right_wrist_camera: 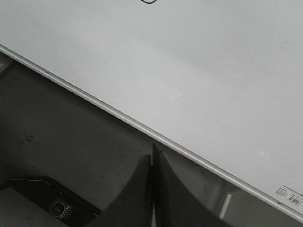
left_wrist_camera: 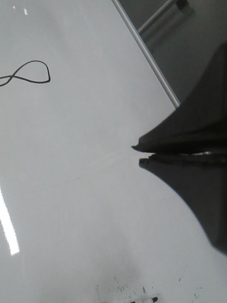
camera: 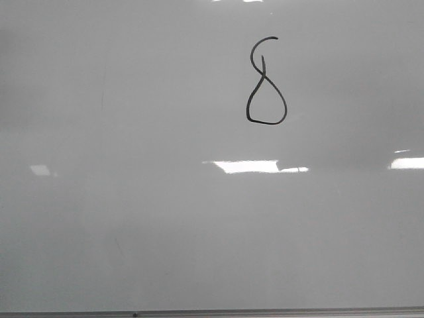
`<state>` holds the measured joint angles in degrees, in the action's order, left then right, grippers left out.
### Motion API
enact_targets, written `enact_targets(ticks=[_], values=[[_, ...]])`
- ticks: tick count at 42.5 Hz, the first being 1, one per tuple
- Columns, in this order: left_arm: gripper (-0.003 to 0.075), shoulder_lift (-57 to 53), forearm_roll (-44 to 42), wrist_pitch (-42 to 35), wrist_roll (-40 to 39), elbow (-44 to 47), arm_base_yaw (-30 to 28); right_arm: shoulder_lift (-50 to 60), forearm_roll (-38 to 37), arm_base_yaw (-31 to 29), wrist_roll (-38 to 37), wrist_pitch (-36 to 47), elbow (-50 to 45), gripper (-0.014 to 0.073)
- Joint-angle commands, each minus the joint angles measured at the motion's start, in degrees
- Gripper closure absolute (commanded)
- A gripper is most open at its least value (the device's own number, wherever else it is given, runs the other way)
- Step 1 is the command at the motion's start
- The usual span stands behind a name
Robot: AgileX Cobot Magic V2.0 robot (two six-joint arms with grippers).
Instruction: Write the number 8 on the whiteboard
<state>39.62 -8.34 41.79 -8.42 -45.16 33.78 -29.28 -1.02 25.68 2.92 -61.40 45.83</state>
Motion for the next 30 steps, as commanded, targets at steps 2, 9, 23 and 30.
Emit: enact_targets(ticks=[2,9,23,30], values=[[0.0741,0.1,0.2,-4.2,-0.2,-1.6,0.4,-0.2,-0.3,-0.3,0.2,3.2,1.2,0.0662],[0.0741,0.1,0.2,-4.2,-0.2,-1.6,0.4,-0.2,-0.3,-0.3,0.2,3.2,1.2,0.0662],[0.0741,-1.7,-0.9,-4.5,-0.1,-1.5,-2.7,-0.2,-0.3,-0.3,0.2,3.2,1.2,0.0662],[0.0741,-7.3,2.2,-6.8,0.4,2.4,-12.5,-0.2,-0.3,-0.3,0.2,3.1,1.2,0.0662]])
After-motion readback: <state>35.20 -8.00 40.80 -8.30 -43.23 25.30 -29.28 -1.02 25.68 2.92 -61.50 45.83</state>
